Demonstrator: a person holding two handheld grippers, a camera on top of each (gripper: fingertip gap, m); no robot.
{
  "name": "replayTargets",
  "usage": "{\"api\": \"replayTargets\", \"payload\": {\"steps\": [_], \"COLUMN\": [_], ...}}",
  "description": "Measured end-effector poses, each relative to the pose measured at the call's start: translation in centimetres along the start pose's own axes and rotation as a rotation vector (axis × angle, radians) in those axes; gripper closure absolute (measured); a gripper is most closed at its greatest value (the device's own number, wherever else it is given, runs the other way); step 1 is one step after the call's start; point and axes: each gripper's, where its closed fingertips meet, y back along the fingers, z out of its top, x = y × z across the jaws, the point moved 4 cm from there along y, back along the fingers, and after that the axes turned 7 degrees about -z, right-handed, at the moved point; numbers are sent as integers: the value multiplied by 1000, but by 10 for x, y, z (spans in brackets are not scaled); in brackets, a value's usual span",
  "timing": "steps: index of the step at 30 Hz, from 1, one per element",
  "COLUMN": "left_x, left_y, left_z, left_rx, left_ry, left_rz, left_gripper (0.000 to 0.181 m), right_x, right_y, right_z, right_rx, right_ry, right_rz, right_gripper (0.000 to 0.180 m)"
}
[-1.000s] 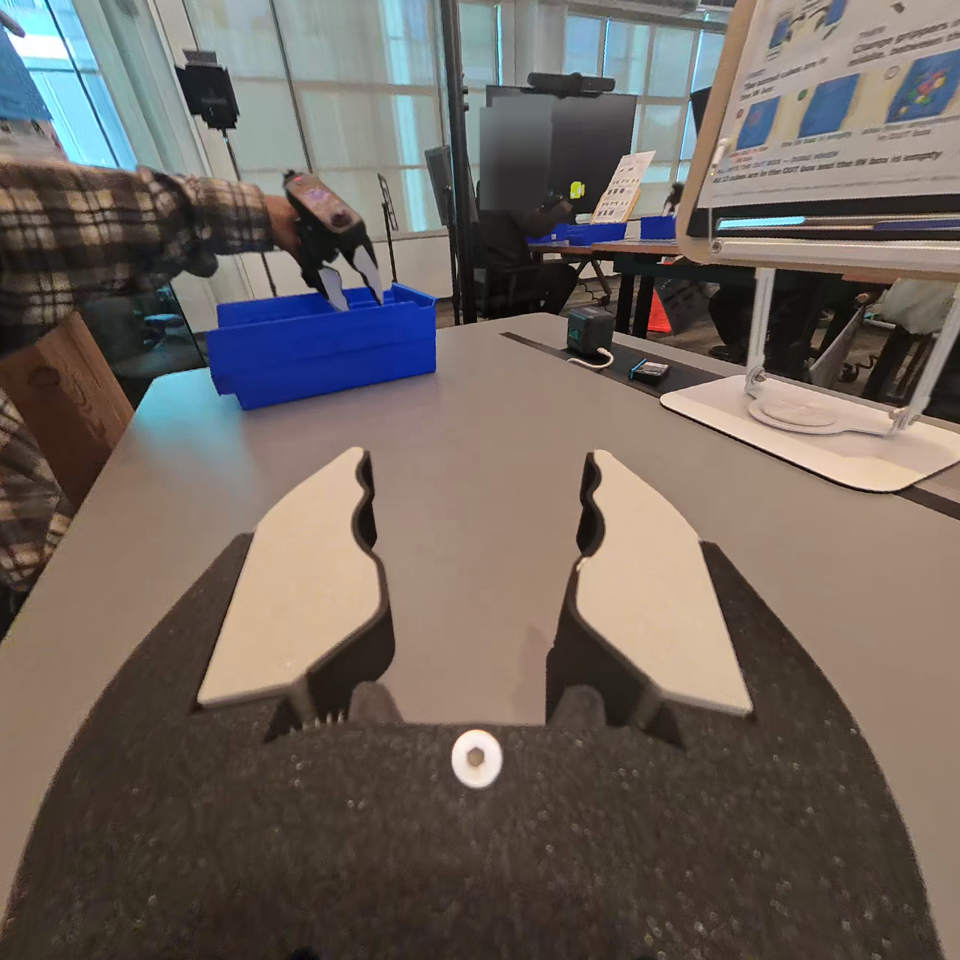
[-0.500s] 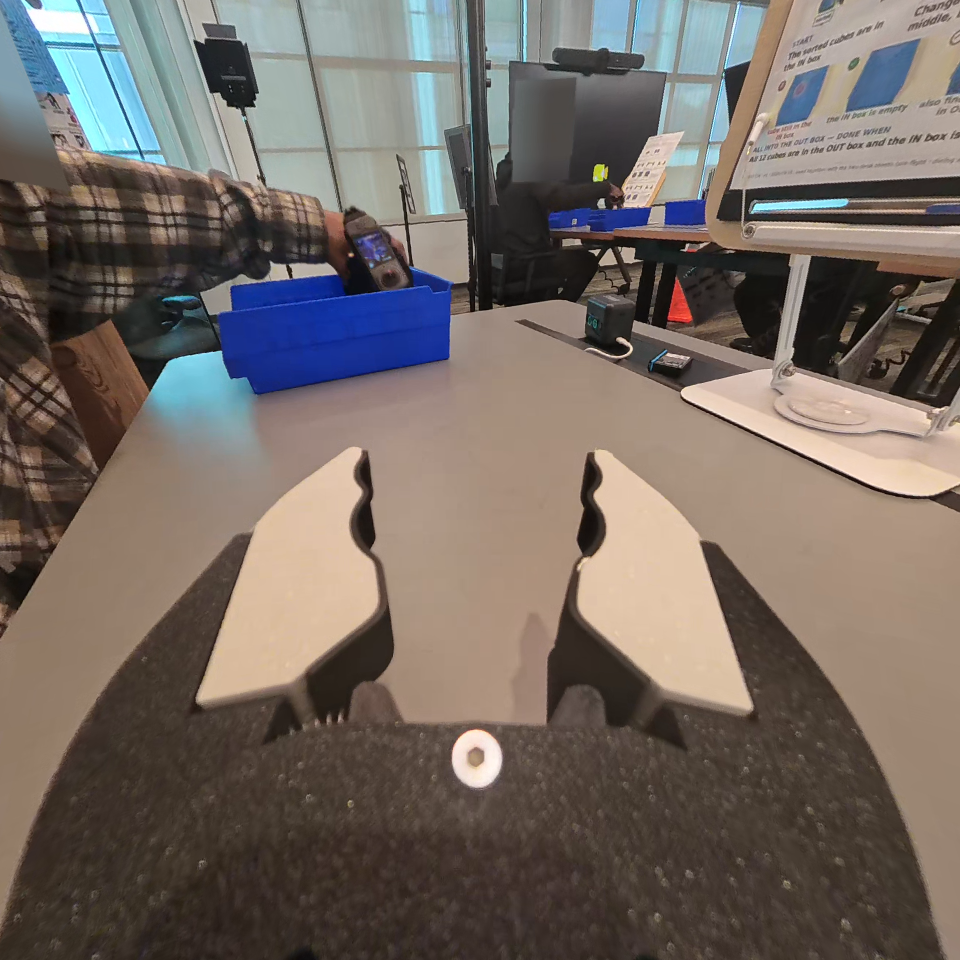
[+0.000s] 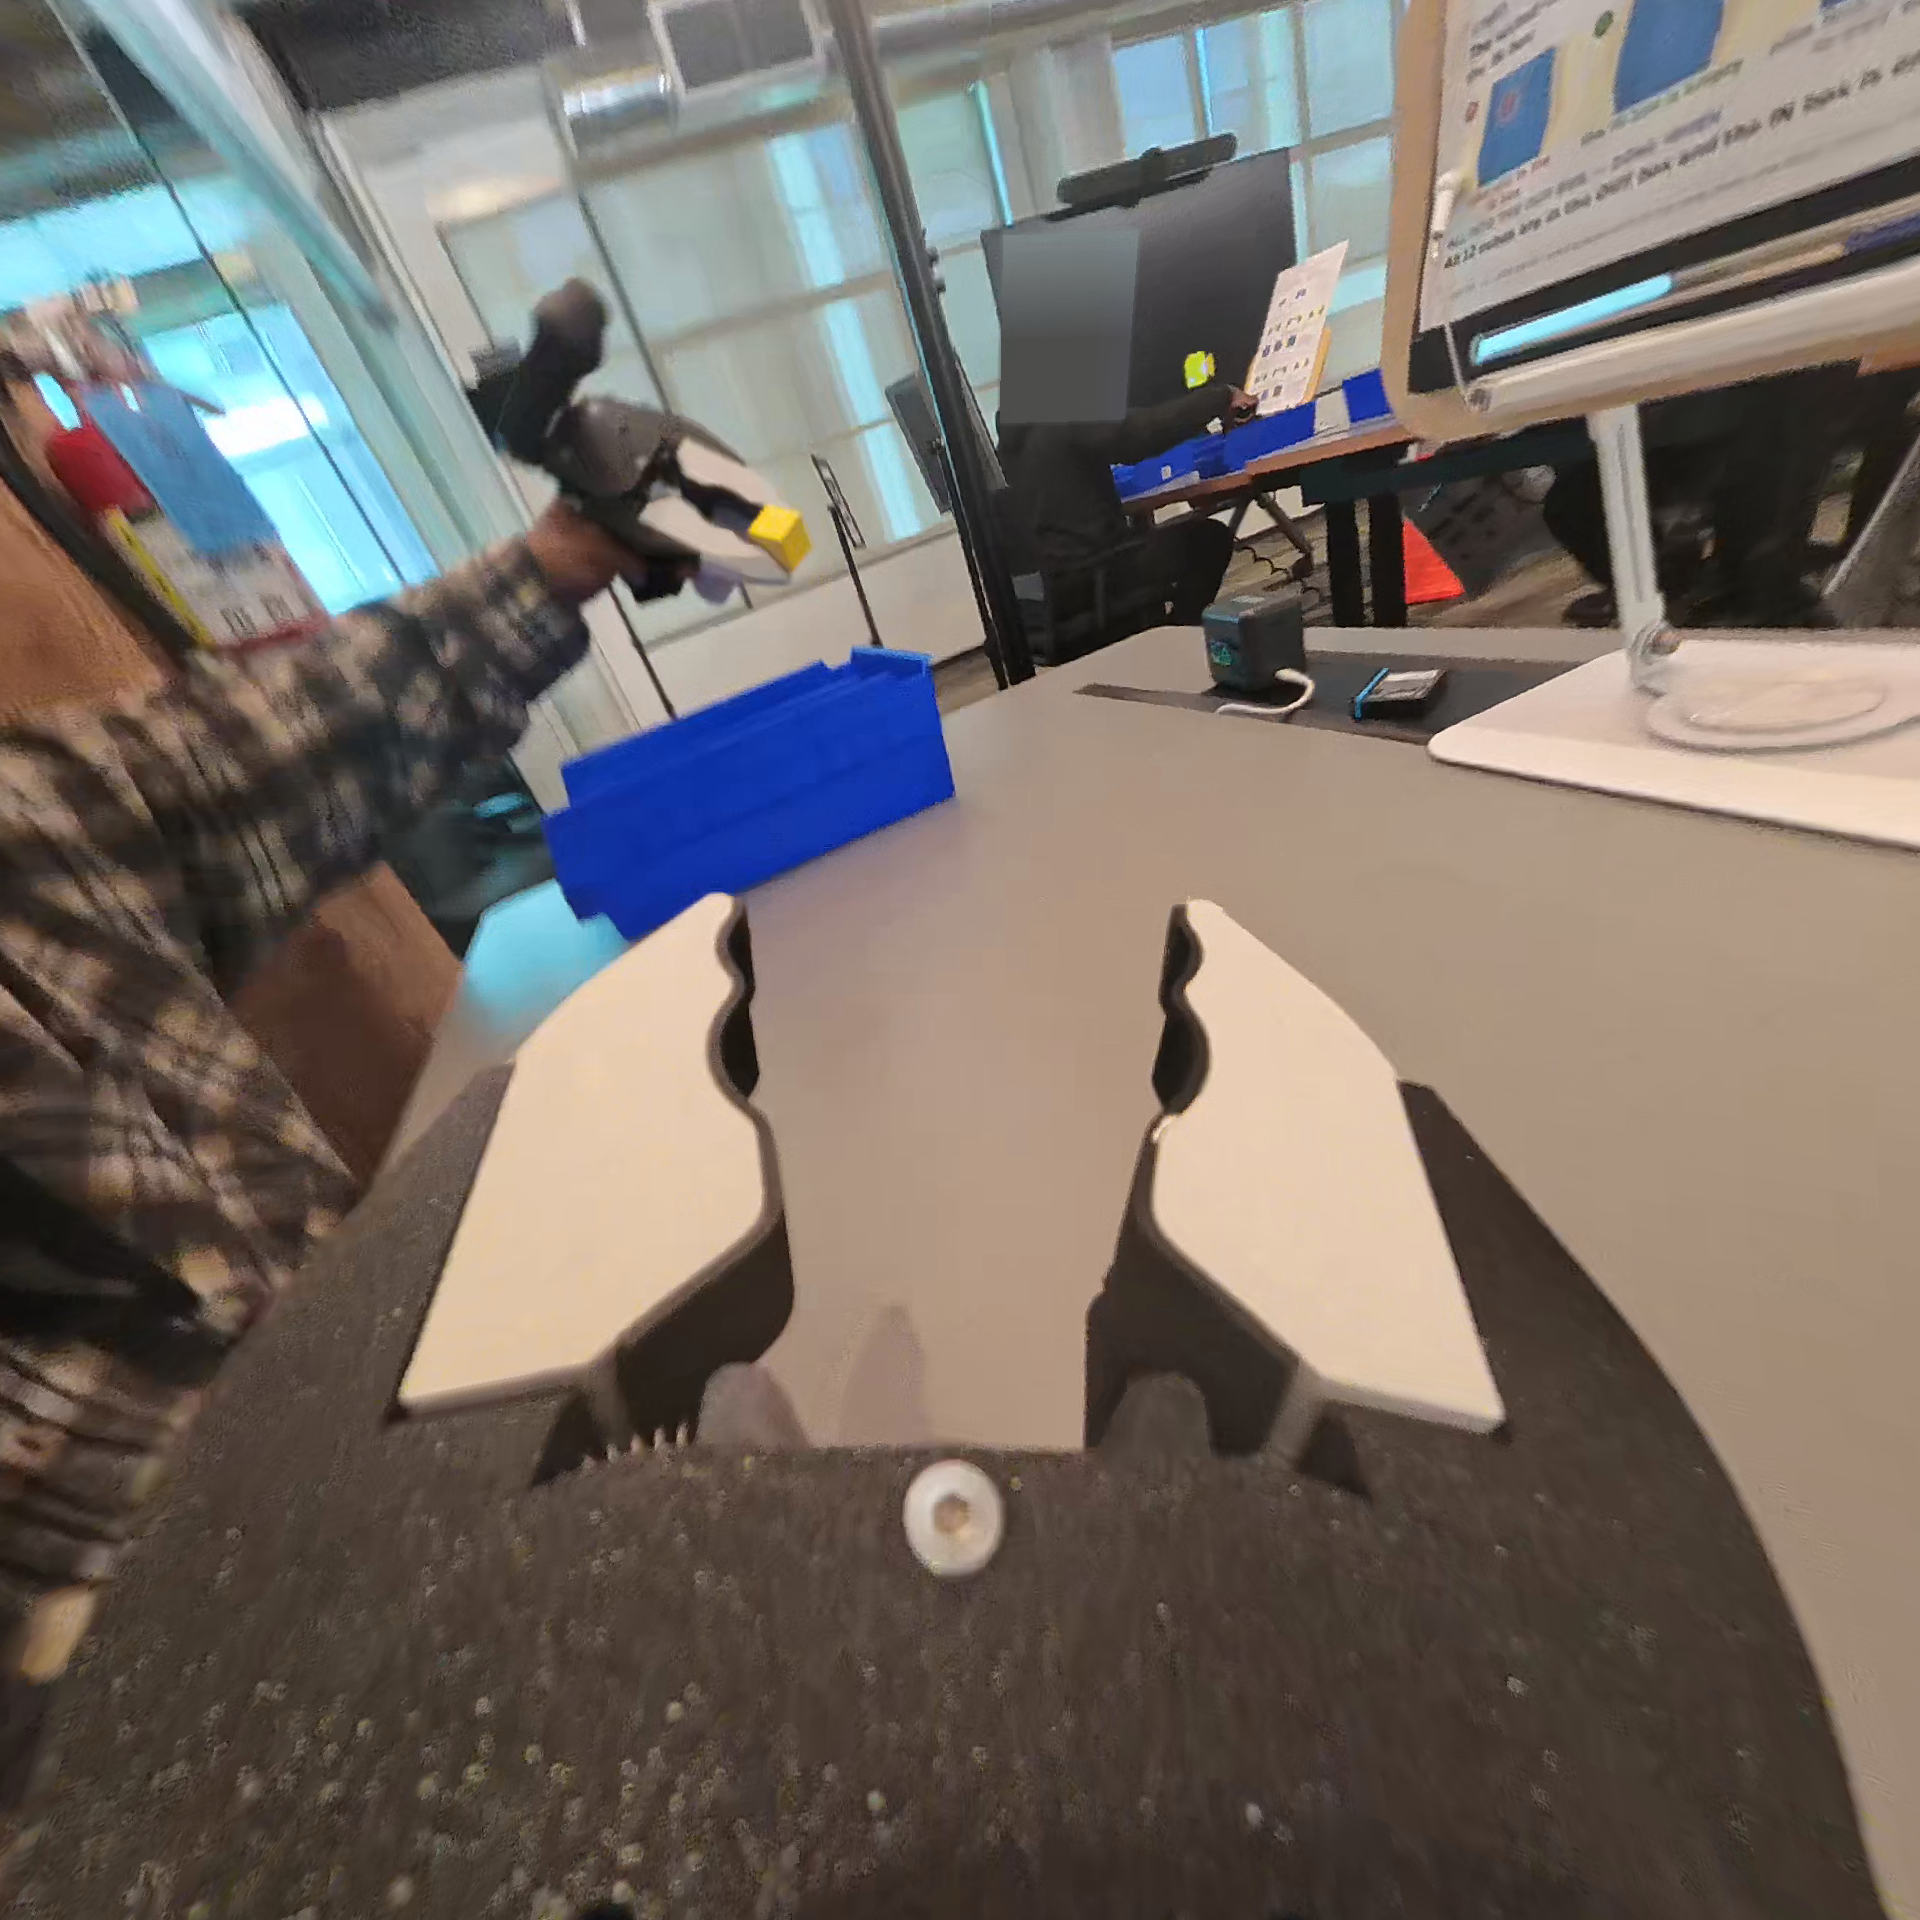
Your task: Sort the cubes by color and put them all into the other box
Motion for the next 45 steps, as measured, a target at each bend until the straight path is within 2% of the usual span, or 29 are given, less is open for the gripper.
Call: {"api": "replayTargets", "payload": {"steps": [5, 8, 11, 14, 18, 21, 22, 23, 27, 28, 30, 32, 34, 38, 41, 45], "left_x": [-89, -151, -201, -235, -260, -270, -273, -276, -282, -283, -287, -292, -296, -303, -308, -313], "left_y": [9, -16, -44, -62, -80, -83, -83, -83, -82, -84, -91, -100, -109, -116, -119, -120], "left_z": [129, 182, 219, 243, 258, 266, 269, 271, 279, 280, 278, 273, 267, 264, 266, 267], "left_rx": [-411, -527, -593, -649, -645, -666, -672, -678, -730, -741, -731, -732, -725, -705, -696, -701], "left_ry": [-18, -68, -131, -145, -169, -180, -179, -177, -122, -89, -23, 13, 25, 5, -32, -68], "left_rz": [-48, -89, -127, -196, -243, -268, -278, -284, -325, -343, -408, -466, -496, -522, -514, -514], "left_gripper": [152, 152, 152, 152, 152, 152, 152, 152, 149, 134, 112, 104, 101, 104, 108, 112], "right_x": [15, 36, 53, 58, 64, 63, 64, 67, 65, 62, 48, 22, -19, -121, -179, -227], "right_y": [-15, -34, -49, -56, -57, -56, -56, -54, -42, -35, -16, 12, 48, 133, 171, 180], "right_z": [31, 43, 45, 38, 29, 25, 25, 27, 33, 38, 53, 75, 100, 138, 129, 85], "right_rx": [-12, 92, 212, 315, 399, 417, 416, 410, 430, 424, 421, 419, 436, 560, 690, 823], "right_ry": [-345, -470, -621, -742, -778, -786, -801, -815, -792, -773, -727, -627, -482, -202, -173, -273], "right_rz": [100, 162, 236, 256, 263, 264, 289, 330, 319, 303, 248, 113, -101, -651, -861, -908], "right_gripper": [112, 116, 117, 115, 116, 124, 131, 151, 152, 152, 152, 152, 152, 152, 152, 152]}}
